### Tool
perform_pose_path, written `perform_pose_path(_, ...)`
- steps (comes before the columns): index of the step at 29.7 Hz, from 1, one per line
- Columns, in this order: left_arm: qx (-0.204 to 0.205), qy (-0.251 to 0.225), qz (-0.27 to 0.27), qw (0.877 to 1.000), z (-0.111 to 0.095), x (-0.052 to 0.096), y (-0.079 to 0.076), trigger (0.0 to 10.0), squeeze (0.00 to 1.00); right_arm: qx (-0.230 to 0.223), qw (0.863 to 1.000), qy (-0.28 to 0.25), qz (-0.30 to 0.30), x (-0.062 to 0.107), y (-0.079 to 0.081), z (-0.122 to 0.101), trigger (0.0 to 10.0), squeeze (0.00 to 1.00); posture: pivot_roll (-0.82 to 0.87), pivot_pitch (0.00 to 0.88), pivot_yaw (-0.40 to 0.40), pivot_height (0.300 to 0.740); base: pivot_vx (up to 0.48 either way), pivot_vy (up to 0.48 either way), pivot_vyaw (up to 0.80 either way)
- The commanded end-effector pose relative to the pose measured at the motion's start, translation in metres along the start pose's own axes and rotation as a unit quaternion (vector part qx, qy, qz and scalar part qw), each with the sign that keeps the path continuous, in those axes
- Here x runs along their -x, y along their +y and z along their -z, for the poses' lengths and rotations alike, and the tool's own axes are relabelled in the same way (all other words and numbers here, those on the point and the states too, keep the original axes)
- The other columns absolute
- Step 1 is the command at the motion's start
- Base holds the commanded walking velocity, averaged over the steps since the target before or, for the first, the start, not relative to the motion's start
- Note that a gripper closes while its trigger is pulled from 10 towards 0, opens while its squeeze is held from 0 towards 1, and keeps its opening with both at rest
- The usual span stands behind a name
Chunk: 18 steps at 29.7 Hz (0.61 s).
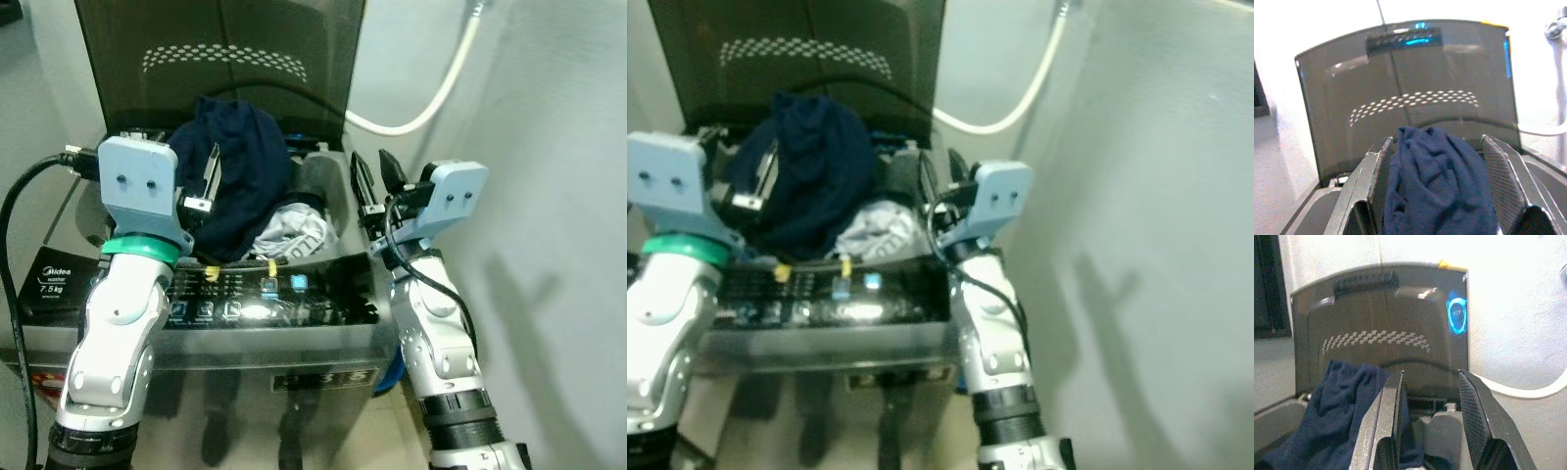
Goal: Clothes washing
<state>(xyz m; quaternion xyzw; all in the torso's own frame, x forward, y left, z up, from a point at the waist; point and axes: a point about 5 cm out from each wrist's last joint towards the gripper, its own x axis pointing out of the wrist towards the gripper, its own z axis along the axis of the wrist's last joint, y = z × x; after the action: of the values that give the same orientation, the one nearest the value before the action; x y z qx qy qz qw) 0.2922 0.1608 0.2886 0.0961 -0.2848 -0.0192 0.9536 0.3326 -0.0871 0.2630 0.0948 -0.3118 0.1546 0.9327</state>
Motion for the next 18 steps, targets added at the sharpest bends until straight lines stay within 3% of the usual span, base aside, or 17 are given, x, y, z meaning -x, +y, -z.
perform_pose_path(1,-0.002,0.0,0.001,1.0,0.0007,0.0003,-0.001,10.0,0.0,0.006,1.0,0.013,0.002,0.0023,-0.0009,0.0052,10.0,0.0,0.12,0.0,-0.019,0.74,-0.398,0.0,0.0)
perform_pose_path(18,-0.005,-0.002,0.007,1.0,0.002,-0.0016,-0.0034,10.0,0.0,0.021,1.0,0.023,0.0,0.004,-0.0023,0.0078,10.0,0.0,0.11,0.0,-0.013,0.74,-0.42,0.0,0.05)
